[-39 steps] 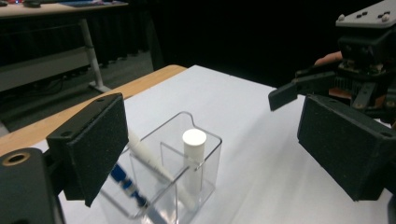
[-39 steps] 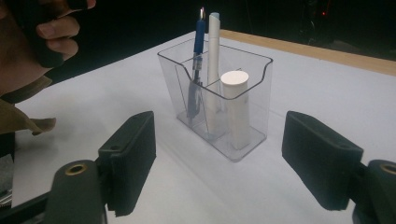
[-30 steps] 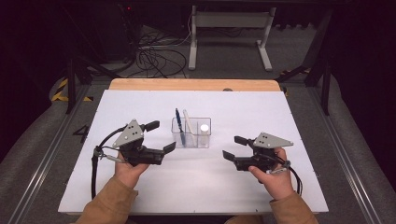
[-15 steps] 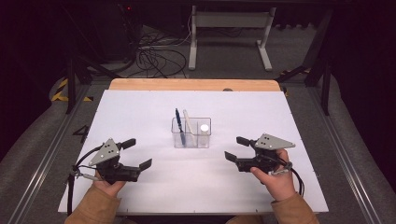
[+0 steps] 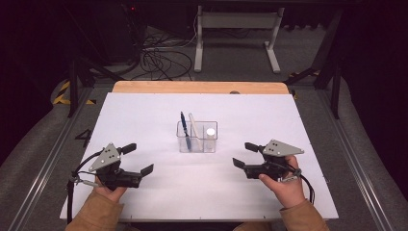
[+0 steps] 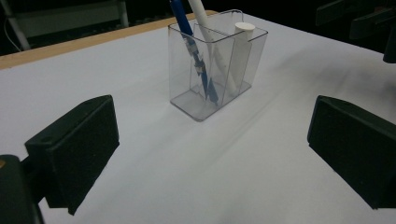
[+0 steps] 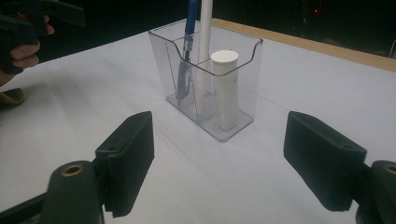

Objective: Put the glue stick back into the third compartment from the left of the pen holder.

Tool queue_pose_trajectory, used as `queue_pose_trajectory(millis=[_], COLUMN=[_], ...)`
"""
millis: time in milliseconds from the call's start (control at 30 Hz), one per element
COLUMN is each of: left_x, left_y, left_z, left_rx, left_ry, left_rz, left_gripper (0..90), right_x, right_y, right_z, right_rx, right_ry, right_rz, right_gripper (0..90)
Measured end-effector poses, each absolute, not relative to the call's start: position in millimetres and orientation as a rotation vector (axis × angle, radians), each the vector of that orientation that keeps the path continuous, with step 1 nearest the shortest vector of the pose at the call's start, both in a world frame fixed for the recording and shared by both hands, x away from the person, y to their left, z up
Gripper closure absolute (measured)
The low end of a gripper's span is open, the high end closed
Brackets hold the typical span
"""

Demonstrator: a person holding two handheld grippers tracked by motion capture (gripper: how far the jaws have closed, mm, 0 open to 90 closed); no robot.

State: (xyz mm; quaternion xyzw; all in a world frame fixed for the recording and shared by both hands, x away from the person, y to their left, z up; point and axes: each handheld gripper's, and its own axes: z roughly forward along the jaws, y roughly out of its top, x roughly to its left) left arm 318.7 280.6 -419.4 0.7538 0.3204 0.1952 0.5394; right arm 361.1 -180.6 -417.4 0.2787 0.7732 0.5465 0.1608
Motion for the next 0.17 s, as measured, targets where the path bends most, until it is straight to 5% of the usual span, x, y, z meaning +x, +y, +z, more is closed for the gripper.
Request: queue_pose_trajectory(millis=[167], left_x=[316.3], left_y=[281.0], left_z=[-419.7], left_rx=[1.781], left_ry=[0.769], left_rz=[0.458], left_gripper=[2.7], right_x=[359.0], right_y=[-184.3], right_z=[-418.8], right_rx=[0.791], right_ry=[2.202], right_rz=[1.568], right_gripper=[25.2])
